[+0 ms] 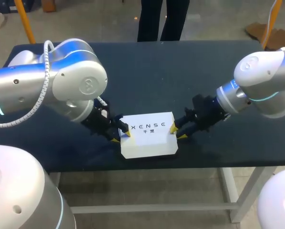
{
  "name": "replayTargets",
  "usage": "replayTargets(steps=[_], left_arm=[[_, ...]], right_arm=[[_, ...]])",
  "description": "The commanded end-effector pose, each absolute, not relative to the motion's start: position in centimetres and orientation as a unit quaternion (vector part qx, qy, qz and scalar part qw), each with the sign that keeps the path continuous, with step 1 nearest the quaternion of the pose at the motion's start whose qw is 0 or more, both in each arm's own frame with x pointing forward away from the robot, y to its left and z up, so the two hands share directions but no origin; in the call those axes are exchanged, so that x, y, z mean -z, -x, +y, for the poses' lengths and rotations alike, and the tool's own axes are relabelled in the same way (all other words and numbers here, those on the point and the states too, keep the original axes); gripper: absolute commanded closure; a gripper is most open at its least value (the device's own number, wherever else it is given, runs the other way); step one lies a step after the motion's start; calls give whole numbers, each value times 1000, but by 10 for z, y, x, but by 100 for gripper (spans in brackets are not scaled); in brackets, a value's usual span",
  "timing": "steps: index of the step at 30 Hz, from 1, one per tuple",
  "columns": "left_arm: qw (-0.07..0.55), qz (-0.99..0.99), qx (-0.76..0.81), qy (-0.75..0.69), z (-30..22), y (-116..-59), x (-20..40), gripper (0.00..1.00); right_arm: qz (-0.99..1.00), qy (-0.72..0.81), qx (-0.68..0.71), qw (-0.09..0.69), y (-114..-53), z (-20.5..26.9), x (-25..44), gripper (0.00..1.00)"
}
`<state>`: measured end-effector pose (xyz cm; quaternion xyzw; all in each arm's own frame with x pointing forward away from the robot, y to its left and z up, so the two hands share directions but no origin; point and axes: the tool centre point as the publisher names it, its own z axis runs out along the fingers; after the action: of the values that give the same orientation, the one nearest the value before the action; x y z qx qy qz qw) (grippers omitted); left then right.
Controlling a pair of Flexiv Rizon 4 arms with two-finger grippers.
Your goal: Assemble the packaging by folding the flat box into shape, placing the metal phone stand inside, and closing the box properly
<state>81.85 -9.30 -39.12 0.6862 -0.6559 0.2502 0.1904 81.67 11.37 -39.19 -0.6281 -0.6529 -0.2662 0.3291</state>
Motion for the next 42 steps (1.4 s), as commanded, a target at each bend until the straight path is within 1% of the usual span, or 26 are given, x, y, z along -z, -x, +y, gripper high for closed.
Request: replayTargets(steps=[1, 6, 9, 16, 22, 24, 27, 39, 42], left_arm=[[195, -656, -252, -684, -87, -827, 404, 52], [188, -657, -248, -687, -84, -825, 401, 48], [187, -657, -245, -688, -81, -825, 400, 43], [185, -658, -241, -689, -80, -824, 398, 44], [180, -659, -240, -690, -77, -819, 392, 47], [175, -660, -236, -692, -78, -817, 390, 51], [174, -660, -235, -692, -78, -815, 389, 52], [191, -669, -236, -678, -90, -820, 393, 51], [191, -669, -242, -677, -90, -817, 391, 48]], right_arm=[[-652, 627, 266, 332, -818, 116, 395, 55], [-652, 629, 264, 331, -819, 116, 395, 55], [-652, 630, 262, 332, -820, 116, 396, 55], [-651, 631, 261, 332, -820, 116, 396, 56], [-651, 632, 261, 330, -818, 116, 394, 56], [-652, 632, 260, 329, -818, 117, 394, 56], [-652, 632, 259, 329, -818, 118, 394, 56], [-657, 628, 257, 327, -813, 121, 393, 56], [-658, 628, 257, 327, -813, 121, 393, 57]])
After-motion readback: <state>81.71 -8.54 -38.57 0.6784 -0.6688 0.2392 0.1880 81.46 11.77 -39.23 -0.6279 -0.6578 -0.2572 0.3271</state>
